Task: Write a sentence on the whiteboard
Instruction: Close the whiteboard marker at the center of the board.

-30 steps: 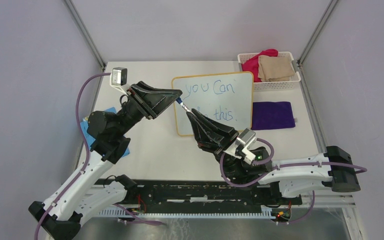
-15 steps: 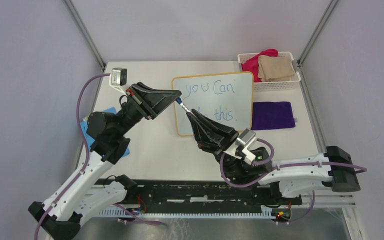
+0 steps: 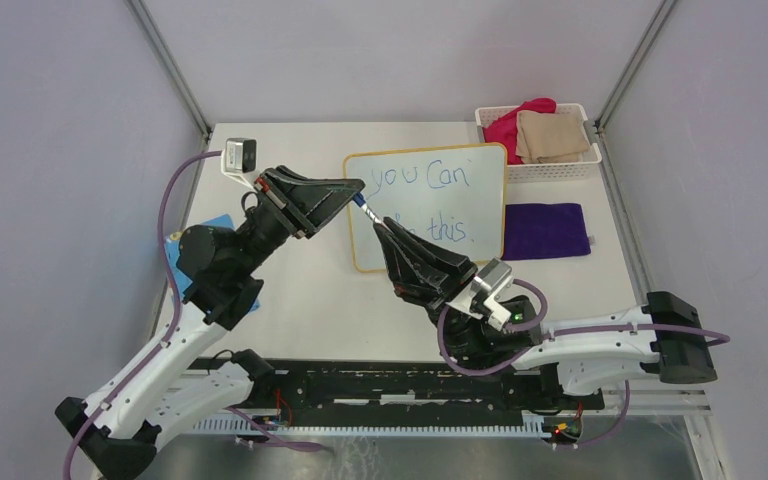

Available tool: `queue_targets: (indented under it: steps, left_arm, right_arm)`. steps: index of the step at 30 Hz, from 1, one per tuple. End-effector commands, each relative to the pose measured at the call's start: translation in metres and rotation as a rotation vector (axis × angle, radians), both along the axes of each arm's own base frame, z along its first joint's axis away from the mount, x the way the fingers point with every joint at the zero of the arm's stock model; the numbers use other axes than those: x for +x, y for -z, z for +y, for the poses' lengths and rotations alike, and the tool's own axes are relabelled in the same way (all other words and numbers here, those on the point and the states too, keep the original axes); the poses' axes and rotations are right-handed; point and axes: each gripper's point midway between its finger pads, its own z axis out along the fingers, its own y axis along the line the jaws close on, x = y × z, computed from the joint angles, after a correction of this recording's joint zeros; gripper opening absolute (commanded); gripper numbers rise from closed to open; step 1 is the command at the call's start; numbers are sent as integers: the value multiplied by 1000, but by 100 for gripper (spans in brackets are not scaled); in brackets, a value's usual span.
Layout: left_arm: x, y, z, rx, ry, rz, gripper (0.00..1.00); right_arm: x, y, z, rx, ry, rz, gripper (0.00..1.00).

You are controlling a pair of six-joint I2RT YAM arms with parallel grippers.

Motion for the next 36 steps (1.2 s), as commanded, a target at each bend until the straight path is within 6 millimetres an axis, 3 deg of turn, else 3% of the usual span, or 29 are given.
queue_targets:
  steps: [1, 20, 24, 25, 29, 31, 36]
  left_arm:
    - [-21, 6, -15, 41, 88, -35, 2]
    - [-50, 43, -60, 140, 182, 16, 2]
    - [-51, 44, -58, 144, 167, -3, 2]
    - [-51, 43, -55, 142, 153, -12, 6]
    - [-45, 33, -39, 144, 55, -35, 49]
    - [-40, 26, -30, 143, -3, -39, 64]
    - [-29, 11, -7, 135, -142, -50, 79]
  right_arm:
    - [8, -9, 3, 8, 32, 7, 0]
    - [28, -15, 15, 12, 47, 17, 0]
    - [29, -18, 16, 12, 47, 9, 0]
    - [30, -19, 15, 15, 48, 8, 0]
    - [26, -22, 13, 18, 33, -3, 0]
    - [25, -24, 11, 19, 23, -4, 0]
    - [22, -23, 6, 19, -1, -3, 0]
